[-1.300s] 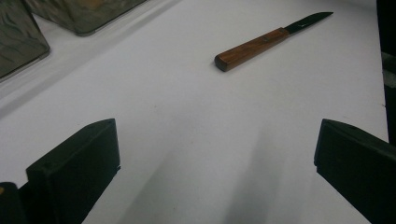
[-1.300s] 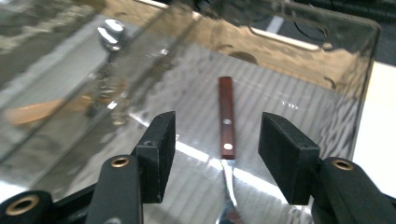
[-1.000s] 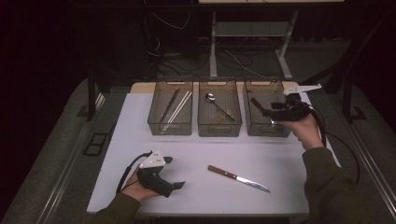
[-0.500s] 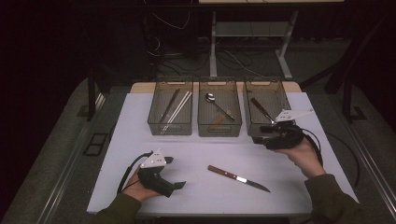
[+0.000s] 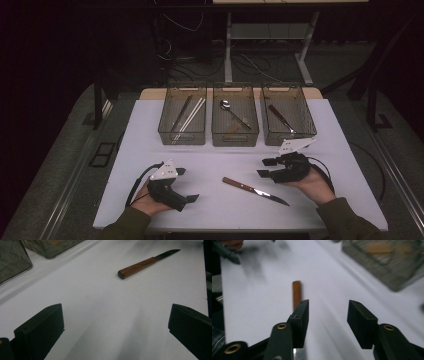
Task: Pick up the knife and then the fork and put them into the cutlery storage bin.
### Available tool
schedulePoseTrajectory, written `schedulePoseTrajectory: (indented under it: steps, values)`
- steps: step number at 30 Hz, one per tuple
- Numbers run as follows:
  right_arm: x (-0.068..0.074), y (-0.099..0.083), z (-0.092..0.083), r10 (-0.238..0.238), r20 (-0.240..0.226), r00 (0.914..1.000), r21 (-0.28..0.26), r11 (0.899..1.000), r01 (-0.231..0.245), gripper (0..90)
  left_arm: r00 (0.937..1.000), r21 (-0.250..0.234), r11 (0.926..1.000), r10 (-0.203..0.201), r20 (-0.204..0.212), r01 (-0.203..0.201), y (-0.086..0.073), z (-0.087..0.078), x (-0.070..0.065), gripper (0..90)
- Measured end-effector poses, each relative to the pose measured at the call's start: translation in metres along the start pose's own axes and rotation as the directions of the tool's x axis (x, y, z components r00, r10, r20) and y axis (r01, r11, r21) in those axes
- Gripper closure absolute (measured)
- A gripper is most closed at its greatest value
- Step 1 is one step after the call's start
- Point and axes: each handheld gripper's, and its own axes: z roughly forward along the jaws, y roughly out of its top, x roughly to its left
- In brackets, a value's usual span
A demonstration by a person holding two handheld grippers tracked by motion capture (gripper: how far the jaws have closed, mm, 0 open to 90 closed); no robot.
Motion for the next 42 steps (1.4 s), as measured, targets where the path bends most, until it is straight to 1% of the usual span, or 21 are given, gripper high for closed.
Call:
schedulePoseTrajectory:
  steps: [2, 4, 5, 9, 13, 15, 16, 17, 19, 21, 22, 23, 26, 27, 30, 32, 34, 39, 41, 42]
  values:
    - [0.005, -0.001, 0.006, -0.015, -0.013, 0.9998, 0.027, 1.0, 0.015, 55.1, 1.0, 0.001, 1.0, 0.0, 0.0, 0.0, 0.0, 0.0, 0.0, 0.0]
    - [0.009, -0.003, 0.012, -0.019, -0.028, 0.9994, 0.053, 0.998, 0.021, 56.6, 1.0, 0.001, 1.0, 0.0, 0.0, 0.0, 0.0, 0.0, 0.0, 0.0]
    - [0.011, -0.003, 0.015, -0.03, -0.032, 0.9991, 0.068, 0.997, 0.032, 57.5, 1.0, 0.001, 1.0, 0.001, 0.001, -0.001, 0.0, 0.0, 0.0, 0.0]
    - [0.019, -0.003, 0.023, -0.04, -0.061, 0.9973, 0.108, 0.993, 0.046, 62.7, 1.0, 0.002, 1.0, -0.001, 0.002, 0.001, 0.0, 0.0, 0.0, 0.0]
    - [0.025, -0.001, 0.033, -0.061, -0.065, 0.996, 0.152, 0.986, 0.071, 65.4, 1.0, 0.002, 1.0, 0.0, 0.003, 0.0, 0.0, 0.0, 0.0, 0.0]
    - [0.029, -0.002, 0.038, -0.066, -0.065, 0.9957, 0.188, 0.979, 0.077, 66.8, 1.0, 0.002, 1.0, 0.0, 0.003, 0.0, 0.0, 0.0, 0.0, 0.0]
    - [0.031, -0.002, 0.04, -0.079, -0.062, 0.9949, 0.203, 0.975, 0.09, 67.5, 1.0, 0.002, 1.0, -0.001, 0.003, 0.001, 0.0, 0.001, 0.0, 0.0]
    - [0.03, -0.003, 0.042, -0.105, -0.063, 0.9925, 0.22, 0.969, 0.116, 68.5, 1.0, 0.001, 1.0, -0.003, 0.003, 0.003, 0.0, 0.001, 0.0, 0.0]
    - [0.031, -0.003, 0.045, -0.111, -0.057, 0.9921, 0.234, 0.964, 0.122, 70.0, 1.0, 0.001, 1.0, -0.004, 0.003, 0.004, 0.0, 0.001, 0.0, 0.0]
    - [0.032, -0.002, 0.046, -0.115, -0.058, 0.9917, 0.236, 0.964, 0.125, 71.4, 1.0, 0.0, 1.0, -0.005, 0.004, 0.005, 0.0, 0.001, 0.0, 0.0]
    - [0.032, -0.001, 0.047, -0.135, -0.047, 0.9898, 0.246, 0.959, 0.142, 71.8, 1.0, 0.001, 1.0, -0.004, 0.004, 0.004, 0.0, 0.001, 0.0, 0.0]
    - [0.033, -0.001, 0.048, -0.142, -0.051, 0.9885, 0.251, 0.956, 0.151, 73.2, 1.0, 0.001, 1.0, -0.005, 0.004, 0.005, 0.0, 0.001, 0.0, 0.0]
    - [0.035, 0.002, 0.051, -0.176, -0.045, 0.9834, 0.281, 0.943, 0.181, 75.5, 1.0, 0.004, 1.0, -0.006, 0.004, 0.006, 0.0, 0.001, 0.0, 0.0]
    - [0.036, 0.003, 0.052, -0.177, -0.046, 0.9832, 0.287, 0.94, 0.183, 75.7, 1.0, 0.005, 1.0, -0.005, 0.004, 0.005, 0.0, 0.001, 0.0, 0.0]
    - [0.037, 0.007, 0.053, -0.193, -0.045, 0.9802, 0.325, 0.925, 0.197, 75.7, 1.0, 0.004, 1.0, -0.005, 0.005, 0.005, 0.0, 0.002, 0.0, 0.0]
    - [0.039, 0.011, 0.055, -0.203, -0.047, 0.9781, 0.354, 0.912, 0.206, 75.7, 1.0, 0.005, 1.0, -0.004, 0.007, 0.004, 0.0, 0.002, 0.0, 0.0]
    - [0.04, 0.016, 0.058, -0.218, -0.048, 0.9748, 0.39, 0.894, 0.219, 75.7, 1.0, 0.005, 1.0, -0.004, 0.007, 0.004, 0.0, 0.002, 0.0, 0.0]
    - [0.041, 0.026, 0.064, -0.232, -0.062, 0.9707, 0.465, 0.854, 0.234, 75.5, 1.0, 0.006, 1.0, -0.004, 0.007, 0.004, 0.0, 0.002, 0.0, 0.0]
    - [0.042, 0.03, 0.066, -0.218, -0.068, 0.9735, 0.497, 0.839, 0.223, 75.4, 1.0, 0.009, 1.0, -0.004, 0.007, 0.004, 0.0, 0.002, 0.001, 0.0]
    - [0.042, 0.032, 0.068, -0.221, -0.071, 0.9728, 0.51, 0.83, 0.225, 75.4, 1.0, 0.008, 1.0, -0.003, 0.008, 0.003, 0.0, 0.002, 0.0, 0.0]
